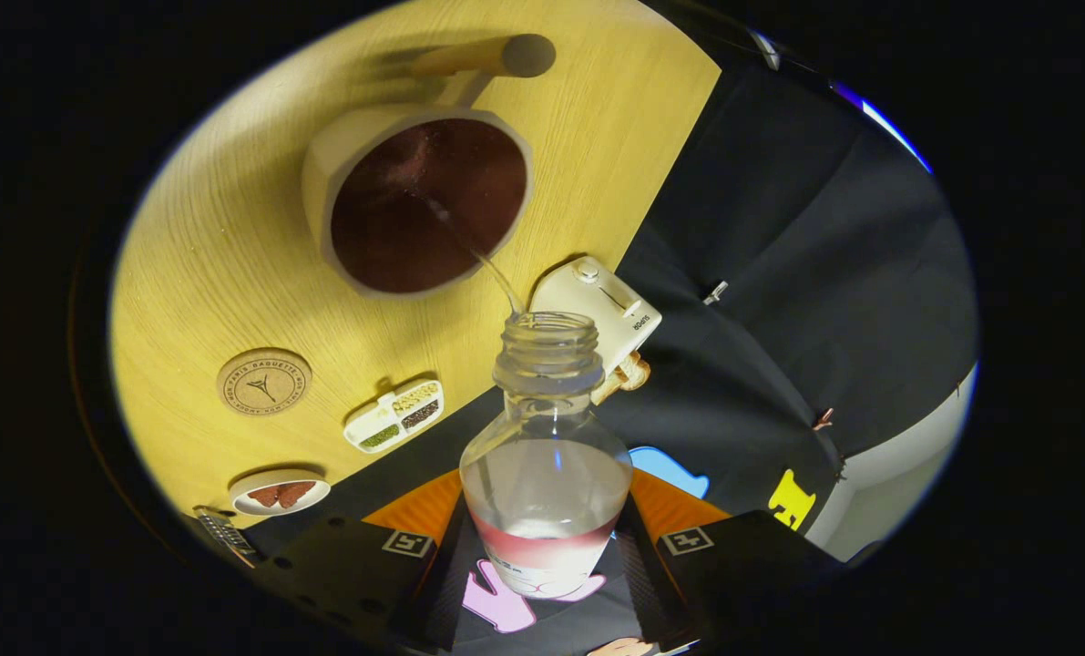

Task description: Take the bottle from table, then pour the juice into the cup, finally place the bottle on the coaster

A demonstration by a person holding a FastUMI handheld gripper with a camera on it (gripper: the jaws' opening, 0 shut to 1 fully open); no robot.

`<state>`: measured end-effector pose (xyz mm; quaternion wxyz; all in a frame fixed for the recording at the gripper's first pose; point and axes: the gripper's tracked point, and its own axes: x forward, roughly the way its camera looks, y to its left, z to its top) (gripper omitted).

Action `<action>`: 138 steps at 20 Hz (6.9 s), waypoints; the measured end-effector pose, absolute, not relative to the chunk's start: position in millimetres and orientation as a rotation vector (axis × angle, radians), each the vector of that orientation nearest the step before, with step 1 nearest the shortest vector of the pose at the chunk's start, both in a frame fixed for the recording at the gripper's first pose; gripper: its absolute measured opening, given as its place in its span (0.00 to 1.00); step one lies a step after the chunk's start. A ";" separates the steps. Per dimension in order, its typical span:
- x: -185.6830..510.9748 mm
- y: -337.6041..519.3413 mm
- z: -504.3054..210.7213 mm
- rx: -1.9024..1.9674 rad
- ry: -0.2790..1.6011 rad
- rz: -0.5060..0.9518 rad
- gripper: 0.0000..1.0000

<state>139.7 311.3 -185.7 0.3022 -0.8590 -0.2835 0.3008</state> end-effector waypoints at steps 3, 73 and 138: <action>139.3 311.8 -185.4 -2.283 -0.760 0.794 0.75; 274.4 190.9 -250.4 0.001 0.296 0.578 0.77; 24.4 -72.2 56.1 -0.099 -0.033 0.191 0.97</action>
